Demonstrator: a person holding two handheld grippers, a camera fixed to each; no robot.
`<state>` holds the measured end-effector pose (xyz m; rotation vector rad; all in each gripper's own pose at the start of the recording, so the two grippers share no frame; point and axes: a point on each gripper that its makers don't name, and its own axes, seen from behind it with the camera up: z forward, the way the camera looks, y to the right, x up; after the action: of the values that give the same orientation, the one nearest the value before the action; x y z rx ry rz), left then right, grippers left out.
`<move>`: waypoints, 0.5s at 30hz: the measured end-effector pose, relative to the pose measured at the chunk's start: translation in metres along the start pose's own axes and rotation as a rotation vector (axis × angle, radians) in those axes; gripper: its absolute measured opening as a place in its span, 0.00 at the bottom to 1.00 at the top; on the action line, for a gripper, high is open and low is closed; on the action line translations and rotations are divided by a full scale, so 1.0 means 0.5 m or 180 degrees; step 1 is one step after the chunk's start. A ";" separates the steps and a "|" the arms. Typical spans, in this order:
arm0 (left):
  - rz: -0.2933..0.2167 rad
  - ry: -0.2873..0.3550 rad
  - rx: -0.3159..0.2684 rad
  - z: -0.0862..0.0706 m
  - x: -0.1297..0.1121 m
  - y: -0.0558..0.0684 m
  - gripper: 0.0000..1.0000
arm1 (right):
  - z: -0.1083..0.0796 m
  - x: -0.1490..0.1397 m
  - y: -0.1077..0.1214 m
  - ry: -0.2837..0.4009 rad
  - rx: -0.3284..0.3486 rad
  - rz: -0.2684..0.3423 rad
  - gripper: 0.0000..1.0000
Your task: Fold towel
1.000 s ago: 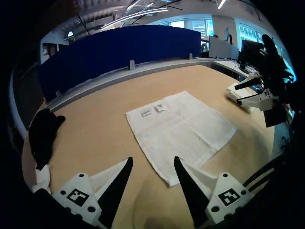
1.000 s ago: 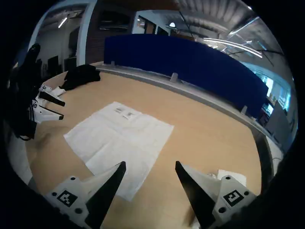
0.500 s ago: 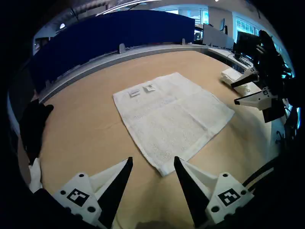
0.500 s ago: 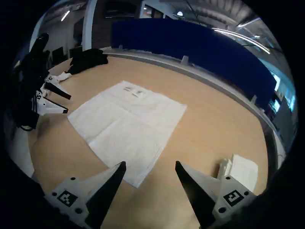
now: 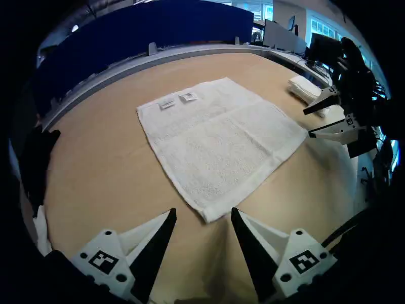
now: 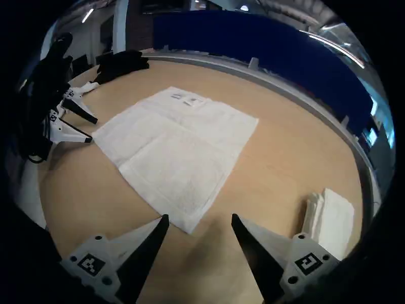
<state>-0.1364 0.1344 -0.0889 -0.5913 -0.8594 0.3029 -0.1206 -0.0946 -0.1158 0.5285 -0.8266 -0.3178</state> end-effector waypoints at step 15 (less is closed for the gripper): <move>0.0032 -0.0105 -0.0011 0.009 -0.018 0.007 0.76 | 0.013 -0.025 -0.025 -0.0082 0.0159 0.0036 0.68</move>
<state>-0.1456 0.1347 -0.0945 -0.5955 -0.8891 0.3211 -0.1340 -0.1010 -0.1267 0.5672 -0.8639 -0.2946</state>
